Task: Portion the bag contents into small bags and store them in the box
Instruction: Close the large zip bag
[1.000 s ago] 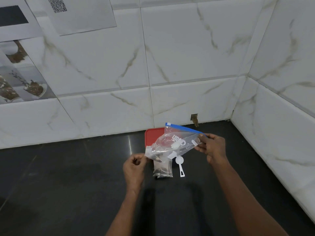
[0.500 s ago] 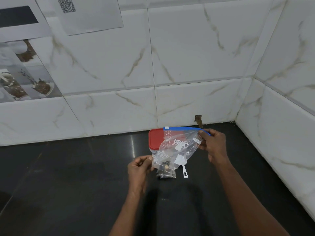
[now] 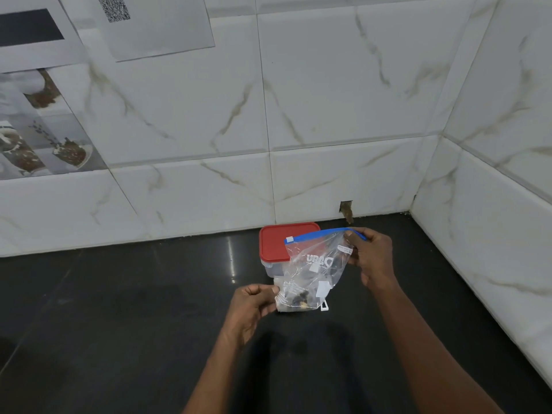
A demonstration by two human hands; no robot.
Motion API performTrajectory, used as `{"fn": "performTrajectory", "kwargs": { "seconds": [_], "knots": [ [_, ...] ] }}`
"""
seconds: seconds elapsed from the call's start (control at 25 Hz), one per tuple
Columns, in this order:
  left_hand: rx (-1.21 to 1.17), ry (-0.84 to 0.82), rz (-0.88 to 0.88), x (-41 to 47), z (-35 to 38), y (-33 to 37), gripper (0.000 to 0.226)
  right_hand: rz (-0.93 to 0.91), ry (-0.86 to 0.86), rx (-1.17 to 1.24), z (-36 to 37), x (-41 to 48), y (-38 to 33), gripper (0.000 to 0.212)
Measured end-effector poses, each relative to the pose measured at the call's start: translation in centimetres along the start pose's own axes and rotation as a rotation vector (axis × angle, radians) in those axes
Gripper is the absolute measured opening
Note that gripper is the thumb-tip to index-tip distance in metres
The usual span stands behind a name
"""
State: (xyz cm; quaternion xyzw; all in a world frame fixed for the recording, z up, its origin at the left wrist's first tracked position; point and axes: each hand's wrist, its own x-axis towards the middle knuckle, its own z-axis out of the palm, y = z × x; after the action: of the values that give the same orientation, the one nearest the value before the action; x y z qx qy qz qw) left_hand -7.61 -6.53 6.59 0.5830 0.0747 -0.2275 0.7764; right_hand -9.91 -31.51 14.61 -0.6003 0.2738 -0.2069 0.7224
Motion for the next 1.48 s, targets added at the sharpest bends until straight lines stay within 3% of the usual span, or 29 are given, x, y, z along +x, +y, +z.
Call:
{"fn": "performTrajectory", "kwargs": {
  "seconds": [0.12, 0.32, 0.44, 0.56, 0.64, 0.72, 0.8, 0.88, 1.04, 1.12, 1.28, 1.4, 1.48],
  "knots": [
    [0.039, 0.008, 0.059, 0.0, -0.4, -0.4, 0.013, 0.022, 0.029, 0.005, -0.2, 0.4, 0.5, 0.010],
    [-0.196, 0.304, 0.211, -0.1, 0.6, -1.0, 0.019, 0.099, 0.122, 0.032, -0.2, 0.4, 1.7, 0.009],
    [-0.282, 0.359, 0.229, -0.8, 1.3, -2.2, 0.019, 0.077, 0.110, -0.023, 0.3, -0.3, 2.0, 0.009],
    [-0.213, 0.345, 0.269, -1.2, 0.5, -2.8, 0.019, -0.120, -0.011, -0.571, 0.2, -0.4, 0.8, 0.008],
    [-0.164, 0.308, 0.320, -1.1, -0.2, -2.3, 0.021, -0.295, -0.119, -0.956, 0.4, -0.5, -0.4, 0.031],
    [-0.118, 0.281, 0.359, -0.8, -0.4, -1.7, 0.022, -0.402, -0.323, -1.074, 1.1, -0.5, -1.2, 0.048],
    [-0.082, 0.279, 0.377, -0.6, -0.3, -1.4, 0.020, -0.328, -0.583, -0.965, 2.2, -0.7, -1.4, 0.035],
    [-0.077, 0.301, 0.377, -0.5, -0.3, -1.7, 0.017, -0.343, -0.646, -0.876, 2.8, -0.7, -0.9, 0.014],
    [-0.081, 0.292, 0.322, -0.4, -1.3, -3.0, 0.017, -0.369, -0.371, -0.572, 3.1, -0.1, -1.2, 0.011],
    [-0.071, 0.275, 0.292, -0.3, -1.8, -3.6, 0.029, -0.381, -0.299, -0.462, 3.2, 0.0, -1.4, 0.008],
    [-0.055, 0.124, 0.223, -1.1, -0.5, -3.4, 0.055, -0.402, -0.346, -0.441, 3.9, -0.2, -1.8, 0.003],
    [0.238, -0.066, 0.257, -1.0, -0.2, -1.9, 0.079, -0.482, -0.487, -0.578, 4.3, -0.1, -2.4, 0.007],
    [0.423, -0.132, 0.290, -0.3, 0.7, -0.3, 0.082, -0.512, -0.545, -0.684, 4.7, -0.5, -2.5, 0.016]
  ]
}}
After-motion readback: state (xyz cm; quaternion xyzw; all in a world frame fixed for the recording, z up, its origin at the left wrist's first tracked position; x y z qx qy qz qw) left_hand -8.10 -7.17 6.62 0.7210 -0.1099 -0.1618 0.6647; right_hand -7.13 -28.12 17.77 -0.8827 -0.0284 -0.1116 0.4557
